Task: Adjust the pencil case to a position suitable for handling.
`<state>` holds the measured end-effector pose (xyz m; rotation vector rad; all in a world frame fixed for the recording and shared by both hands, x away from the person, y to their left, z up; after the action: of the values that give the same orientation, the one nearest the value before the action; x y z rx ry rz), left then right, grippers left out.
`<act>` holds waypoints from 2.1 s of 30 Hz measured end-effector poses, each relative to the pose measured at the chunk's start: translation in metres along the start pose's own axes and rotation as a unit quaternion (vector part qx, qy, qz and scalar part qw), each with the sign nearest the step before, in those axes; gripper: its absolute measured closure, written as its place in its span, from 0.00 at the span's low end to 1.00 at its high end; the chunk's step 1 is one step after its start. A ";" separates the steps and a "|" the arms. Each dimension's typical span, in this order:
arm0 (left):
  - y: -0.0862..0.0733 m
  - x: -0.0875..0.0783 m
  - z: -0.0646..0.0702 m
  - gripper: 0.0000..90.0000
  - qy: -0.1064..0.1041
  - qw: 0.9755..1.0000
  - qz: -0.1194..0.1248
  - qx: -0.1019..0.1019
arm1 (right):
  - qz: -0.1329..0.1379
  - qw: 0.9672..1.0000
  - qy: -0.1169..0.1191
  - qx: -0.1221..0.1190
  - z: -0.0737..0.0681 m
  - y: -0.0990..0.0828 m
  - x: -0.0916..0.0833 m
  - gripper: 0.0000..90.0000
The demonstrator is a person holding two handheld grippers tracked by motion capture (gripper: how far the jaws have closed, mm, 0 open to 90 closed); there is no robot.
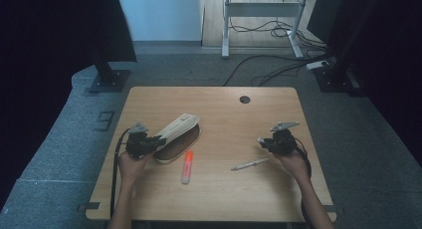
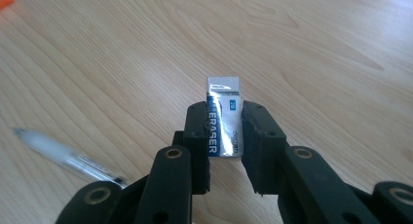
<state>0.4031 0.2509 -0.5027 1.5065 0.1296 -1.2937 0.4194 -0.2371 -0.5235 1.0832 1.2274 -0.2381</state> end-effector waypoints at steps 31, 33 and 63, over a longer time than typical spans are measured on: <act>0.002 0.000 0.005 0.82 -0.004 1.000 0.002 -0.001 | 0.008 0.999 0.025 -0.047 -0.041 0.048 0.005 0.80; 0.002 0.000 0.005 0.82 -0.003 1.000 0.002 0.000 | 0.009 0.998 0.025 -0.050 -0.043 0.052 0.007 0.80; 0.002 0.000 0.005 0.82 -0.006 1.000 0.003 -0.001 | 0.011 0.996 0.040 -0.081 -0.082 0.102 0.049 0.80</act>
<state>0.4010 0.2460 -0.5009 1.4951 0.1179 -1.2972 0.4537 -0.1027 -0.5056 0.9721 1.2817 -0.0768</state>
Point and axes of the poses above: each handheld gripper's, and its own axes: x roughly forward along the jaws, y roughly out of its top, z roughly to its right, the point moved 2 cm from there along x, roughly forward along the jaws, and after that the axes turned 12 degrees about -z, right-handed, at the moved point
